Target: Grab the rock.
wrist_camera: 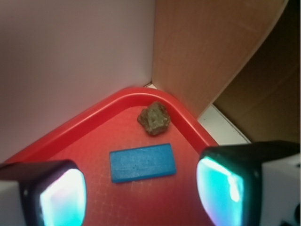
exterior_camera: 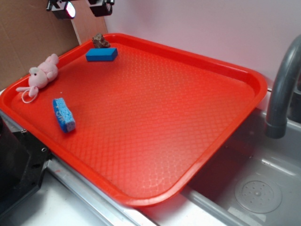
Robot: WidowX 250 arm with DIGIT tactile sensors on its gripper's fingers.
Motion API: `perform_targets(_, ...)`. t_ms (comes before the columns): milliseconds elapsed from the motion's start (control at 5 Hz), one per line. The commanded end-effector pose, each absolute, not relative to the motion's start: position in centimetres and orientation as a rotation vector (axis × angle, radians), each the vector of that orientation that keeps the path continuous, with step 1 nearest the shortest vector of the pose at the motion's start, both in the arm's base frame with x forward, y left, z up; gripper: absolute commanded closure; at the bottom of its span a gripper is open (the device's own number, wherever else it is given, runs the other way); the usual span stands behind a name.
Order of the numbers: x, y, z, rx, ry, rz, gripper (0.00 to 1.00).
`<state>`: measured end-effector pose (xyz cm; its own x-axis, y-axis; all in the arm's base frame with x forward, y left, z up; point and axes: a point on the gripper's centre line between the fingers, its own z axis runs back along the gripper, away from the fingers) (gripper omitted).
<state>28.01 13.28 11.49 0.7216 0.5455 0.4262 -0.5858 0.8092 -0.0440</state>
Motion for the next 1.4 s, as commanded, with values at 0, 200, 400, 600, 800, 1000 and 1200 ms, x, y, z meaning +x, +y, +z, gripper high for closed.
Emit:
perform_targets(0,28.6,18.1,12.6,0.125,-0.531,0.819,0.00)
perform_targets(200,29.0,18.9,11.4,0.115,-0.512,0.865,0.00)
perform_targets(400,29.7,19.9,10.1,0.110,-0.473,0.886,0.00)
perform_targets(600,29.8,20.8,9.4,0.111,-0.429,0.908,0.00)
perform_targets(800,28.4,20.7,9.0,0.114,-0.391,0.880,0.00)
perform_targets(1000,26.2,20.7,9.2,0.150,-0.390,0.865,0.00)
perform_targets(1200,25.7,20.2,8.3,0.166,-0.342,0.820,0.00)
